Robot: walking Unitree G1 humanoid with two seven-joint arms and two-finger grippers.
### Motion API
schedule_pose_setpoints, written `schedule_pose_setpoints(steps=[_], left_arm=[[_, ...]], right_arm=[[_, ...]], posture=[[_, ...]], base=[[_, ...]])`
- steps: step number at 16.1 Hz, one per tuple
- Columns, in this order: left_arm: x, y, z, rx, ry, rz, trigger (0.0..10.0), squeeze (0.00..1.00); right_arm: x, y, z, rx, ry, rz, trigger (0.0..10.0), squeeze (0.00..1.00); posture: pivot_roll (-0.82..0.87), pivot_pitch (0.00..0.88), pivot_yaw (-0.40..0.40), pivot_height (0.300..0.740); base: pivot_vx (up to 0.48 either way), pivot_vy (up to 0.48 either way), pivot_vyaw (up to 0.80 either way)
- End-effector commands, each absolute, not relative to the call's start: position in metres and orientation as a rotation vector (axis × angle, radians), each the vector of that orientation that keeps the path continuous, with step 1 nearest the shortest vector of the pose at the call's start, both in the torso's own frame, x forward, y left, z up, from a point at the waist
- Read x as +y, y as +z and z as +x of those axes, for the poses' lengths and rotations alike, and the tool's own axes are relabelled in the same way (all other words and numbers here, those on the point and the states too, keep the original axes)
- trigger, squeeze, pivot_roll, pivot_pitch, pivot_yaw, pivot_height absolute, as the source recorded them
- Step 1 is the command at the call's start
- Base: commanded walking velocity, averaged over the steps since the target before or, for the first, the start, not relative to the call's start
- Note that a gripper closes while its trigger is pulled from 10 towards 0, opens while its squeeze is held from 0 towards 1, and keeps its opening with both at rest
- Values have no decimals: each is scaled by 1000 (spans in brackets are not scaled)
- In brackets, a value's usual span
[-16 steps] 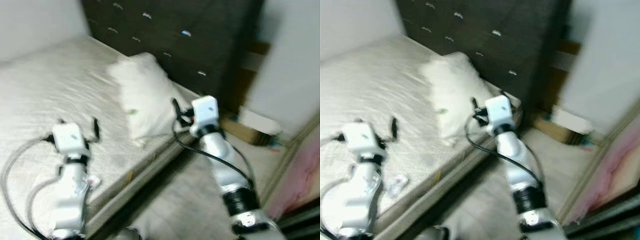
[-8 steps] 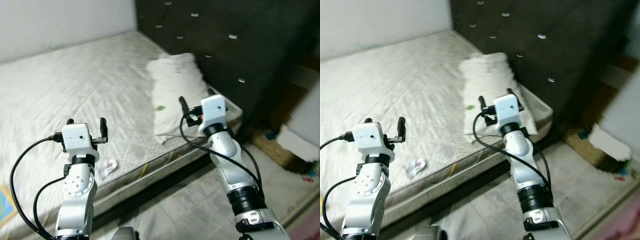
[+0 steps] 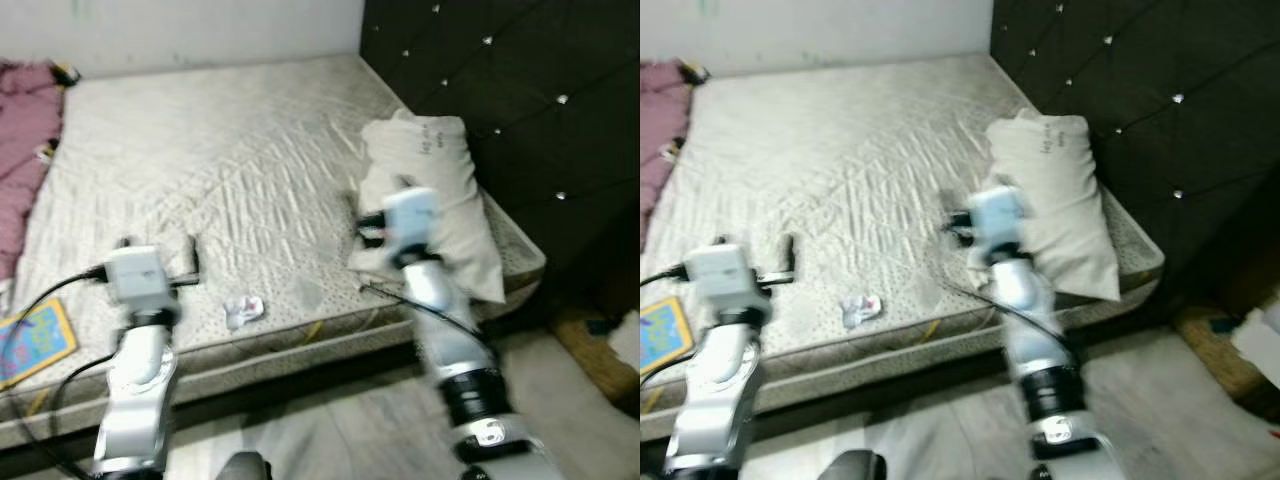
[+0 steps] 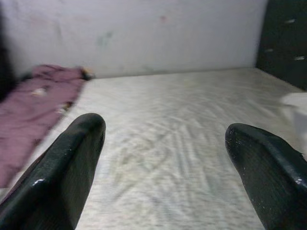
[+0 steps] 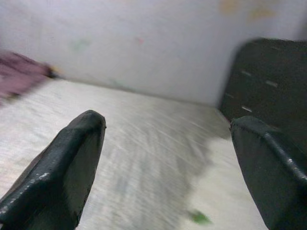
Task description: Clean up the room
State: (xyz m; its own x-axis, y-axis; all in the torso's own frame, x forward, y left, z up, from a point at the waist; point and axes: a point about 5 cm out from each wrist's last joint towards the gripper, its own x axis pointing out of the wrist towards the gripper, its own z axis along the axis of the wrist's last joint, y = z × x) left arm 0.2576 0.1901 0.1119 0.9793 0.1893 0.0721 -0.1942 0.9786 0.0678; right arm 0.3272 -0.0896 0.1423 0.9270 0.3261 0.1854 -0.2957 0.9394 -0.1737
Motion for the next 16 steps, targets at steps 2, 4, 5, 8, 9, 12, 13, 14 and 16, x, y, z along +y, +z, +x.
schedule_pose_setpoints(steps=[2,4,5,8,9,12,13,14,16], left_arm=[[185,114,257,-80,178,60,10000,0],[185,115,257,-87,169,53,10000,0],[184,116,257,-91,162,48,10000,0],[184,116,257,-98,150,40,10000,0],[183,116,256,-98,149,38,10000,0],[184,116,255,-101,147,32,10000,0],[184,116,255,-101,147,30,10000,0],[184,117,255,-102,146,28,10000,0],[183,117,255,-103,145,27,10000,0]], right_arm=[[-100,141,329,-209,296,-151,10000,0],[-100,141,329,-208,296,-126,10000,0],[-100,141,329,-207,291,-113,10000,0],[-101,141,329,-206,287,-116,10000,0],[-101,141,329,-206,286,-115,10000,0],[-103,140,329,-202,282,-116,10000,0],[-103,140,329,-202,282,-117,10000,0],[-103,140,330,-202,282,-118,10000,0],[-103,141,330,-202,283,-121,10000,0]], posture=[[69,16,-24,740],[69,15,-23,740],[69,15,-23,740],[69,20,-21,740],[68,22,-22,740],[69,24,-23,740],[69,24,-23,740],[68,28,-25,740],[68,28,-25,740]], base=[[0,0,800],[0,0,400],[0,0,0],[0,0,0],[244,0,0],[294,0,0],[319,0,0],[326,0,0],[334,0,0]])
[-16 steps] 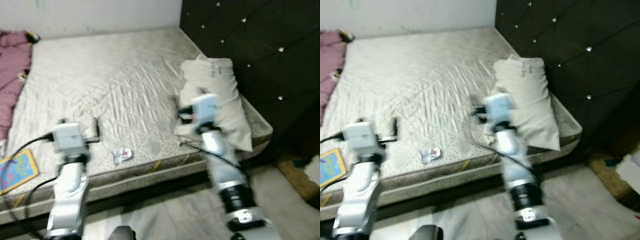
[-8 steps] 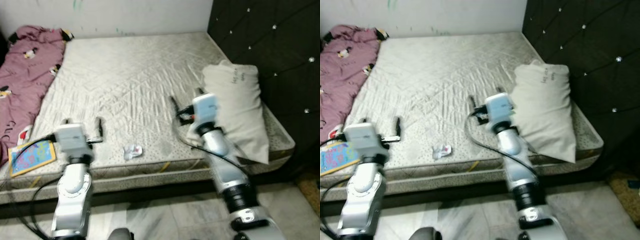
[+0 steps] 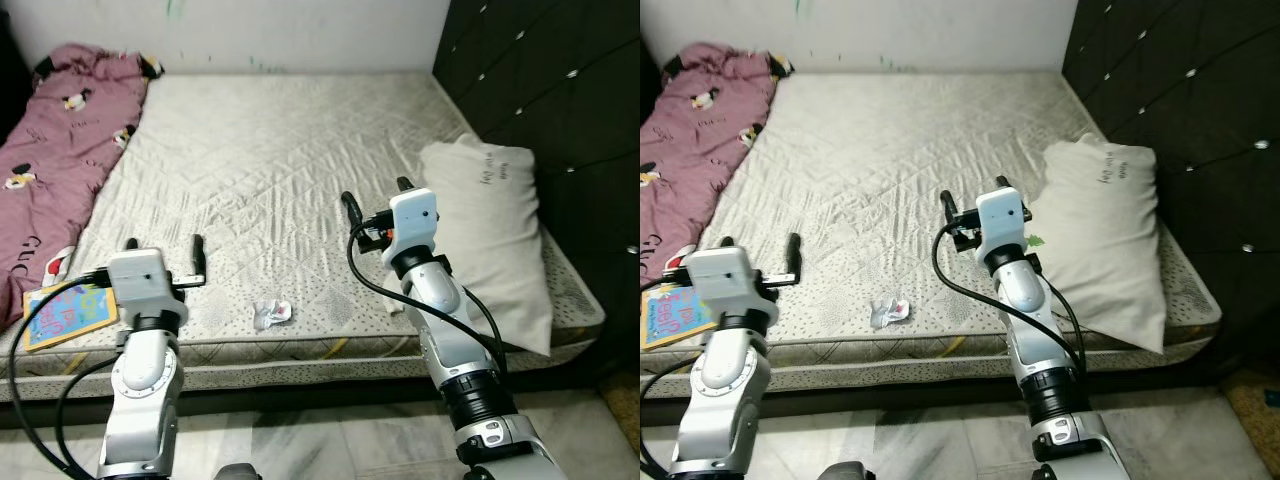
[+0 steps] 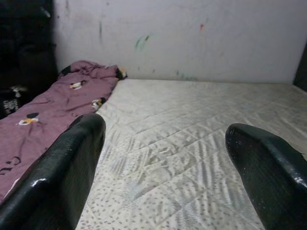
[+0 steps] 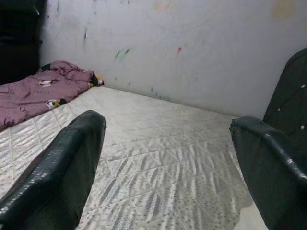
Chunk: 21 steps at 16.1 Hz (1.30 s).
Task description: Clean up the room
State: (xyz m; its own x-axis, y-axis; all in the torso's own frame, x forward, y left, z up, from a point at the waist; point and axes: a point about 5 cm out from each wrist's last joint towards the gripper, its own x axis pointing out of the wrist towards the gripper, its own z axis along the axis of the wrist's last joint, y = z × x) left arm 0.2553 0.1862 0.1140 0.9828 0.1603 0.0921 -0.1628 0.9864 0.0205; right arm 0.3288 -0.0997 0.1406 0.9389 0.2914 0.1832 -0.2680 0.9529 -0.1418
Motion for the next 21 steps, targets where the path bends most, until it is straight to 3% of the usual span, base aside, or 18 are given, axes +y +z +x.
schedule_pose_setpoints(steps=[1,4,9,18,21], left_arm=[[183,116,256,-103,144,25,10000,0],[183,116,256,-100,144,25,10000,0],[188,112,256,-75,196,66,10000,0],[192,110,249,-69,217,69,10000,0],[191,109,253,-63,193,37,10000,0]], right_arm=[[-102,140,330,-202,287,-119,10000,0],[-103,140,330,-201,285,-119,10000,0],[-110,136,330,-189,264,-136,10000,0],[-117,126,326,-157,206,-148,10000,0],[-116,127,328,-154,205,-122,10000,0]], posture=[[66,28,-25,740],[65,27,-24,740],[68,21,-23,740],[86,10,-12,740],[80,14,-12,740]], base=[[337,0,0],[326,0,0],[0,0,0],[0,0,788],[0,0,0]])
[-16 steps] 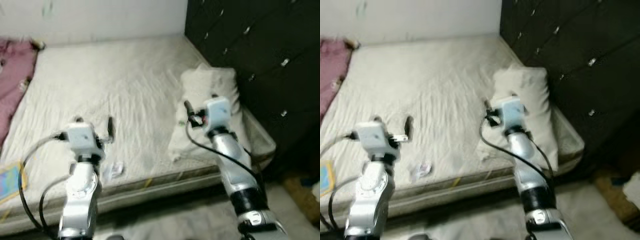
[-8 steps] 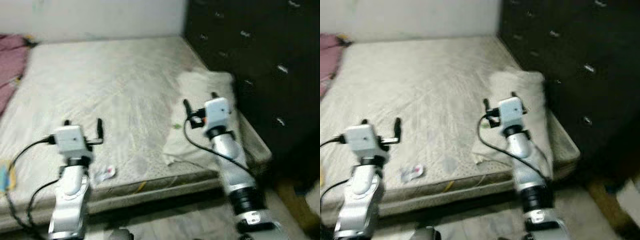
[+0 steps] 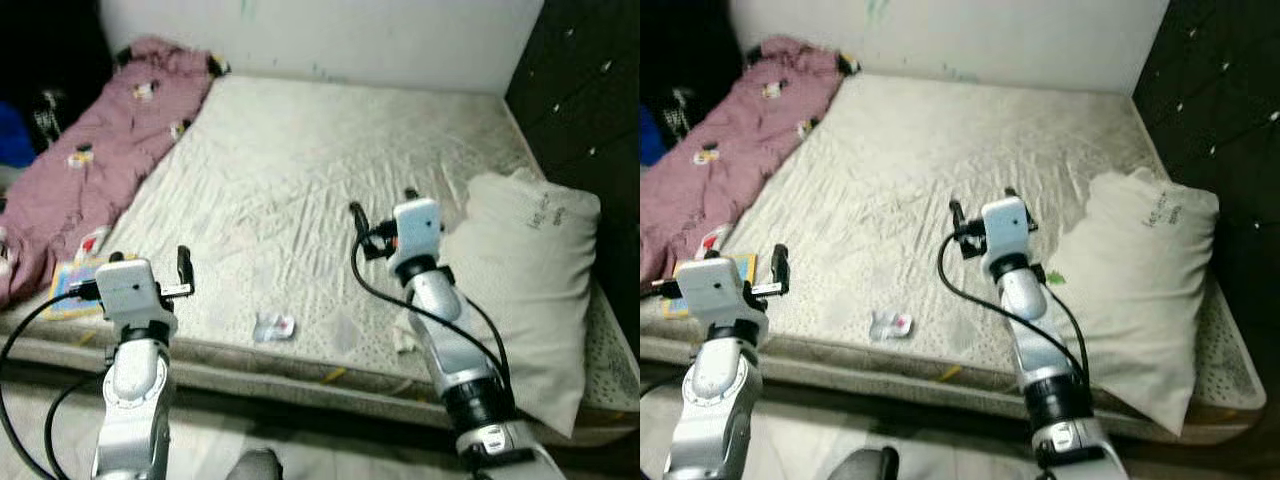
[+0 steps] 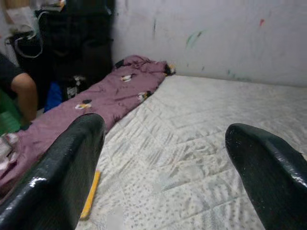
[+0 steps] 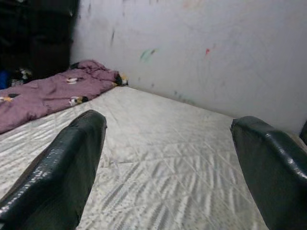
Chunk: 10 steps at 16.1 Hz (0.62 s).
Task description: Clean up the room
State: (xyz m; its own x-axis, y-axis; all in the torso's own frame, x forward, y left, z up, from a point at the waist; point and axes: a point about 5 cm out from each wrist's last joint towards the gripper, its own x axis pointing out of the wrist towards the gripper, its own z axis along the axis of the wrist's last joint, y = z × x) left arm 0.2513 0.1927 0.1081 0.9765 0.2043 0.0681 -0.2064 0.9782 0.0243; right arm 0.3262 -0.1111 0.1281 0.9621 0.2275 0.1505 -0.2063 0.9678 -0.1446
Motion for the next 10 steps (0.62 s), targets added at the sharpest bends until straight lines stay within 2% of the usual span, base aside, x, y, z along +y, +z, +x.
schedule_pose_setpoints(steps=[1,2,9,10], left_arm=[[190,108,254,-59,188,25,10000,0],[189,109,254,-62,182,17,10000,0],[188,109,255,-71,175,-23,10000,0],[188,109,255,-70,174,-26,10000,0]], right_arm=[[-117,128,328,-154,204,-122,10000,0],[-118,128,328,-154,204,-123,10000,0],[-118,127,330,-139,209,-115,10000,0],[-118,127,330,-137,212,-113,10000,0]], posture=[[75,13,-13,740],[73,12,-15,740],[76,8,-29,740],[75,8,-29,740]], base=[[0,0,0],[0,0,0],[0,480,0],[0,480,-525]])
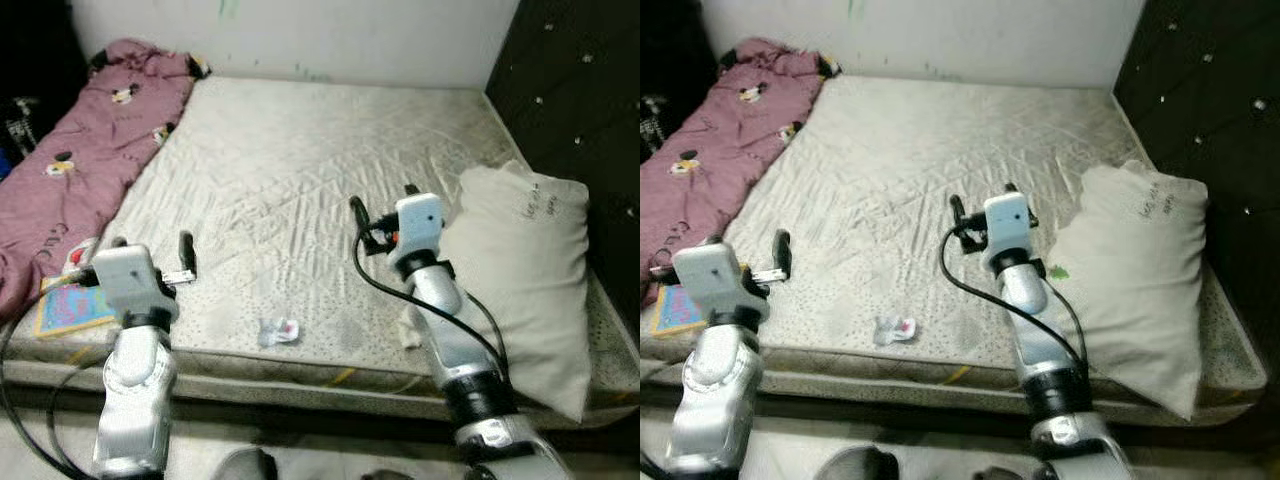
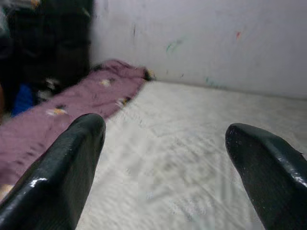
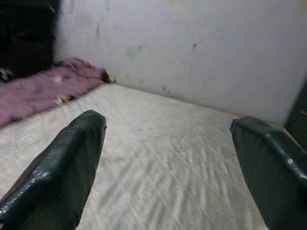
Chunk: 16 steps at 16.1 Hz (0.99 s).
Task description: Clean up the room
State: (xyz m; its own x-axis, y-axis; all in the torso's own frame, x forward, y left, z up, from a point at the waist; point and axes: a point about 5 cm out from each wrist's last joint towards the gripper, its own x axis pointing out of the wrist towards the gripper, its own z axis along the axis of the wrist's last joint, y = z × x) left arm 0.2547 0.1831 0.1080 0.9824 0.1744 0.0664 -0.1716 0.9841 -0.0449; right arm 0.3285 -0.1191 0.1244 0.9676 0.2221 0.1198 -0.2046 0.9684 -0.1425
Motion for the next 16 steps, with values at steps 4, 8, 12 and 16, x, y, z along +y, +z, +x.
schedule_pose_setpoints(steps=[4,8,12,16], left_arm=[[188,108,255,-62,176,-38,10000,0],[188,110,255,-72,185,-22,10000,0],[189,112,256,-89,174,-28,10000,0],[187,114,256,-105,160,-37,10000,0]], right_arm=[[-117,127,330,-140,212,-114,10000,0],[-117,126,330,-138,215,-115,10000,0],[-114,128,331,-143,225,-111,10000,0],[-113,129,332,-147,228,-111,10000,0]], posture=[[72,14,-24,740],[72,18,-25,740],[69,23,-23,740],[67,24,-24,740]], base=[[0,480,-261],[0,240,0],[0,0,0],[0,0,0]])
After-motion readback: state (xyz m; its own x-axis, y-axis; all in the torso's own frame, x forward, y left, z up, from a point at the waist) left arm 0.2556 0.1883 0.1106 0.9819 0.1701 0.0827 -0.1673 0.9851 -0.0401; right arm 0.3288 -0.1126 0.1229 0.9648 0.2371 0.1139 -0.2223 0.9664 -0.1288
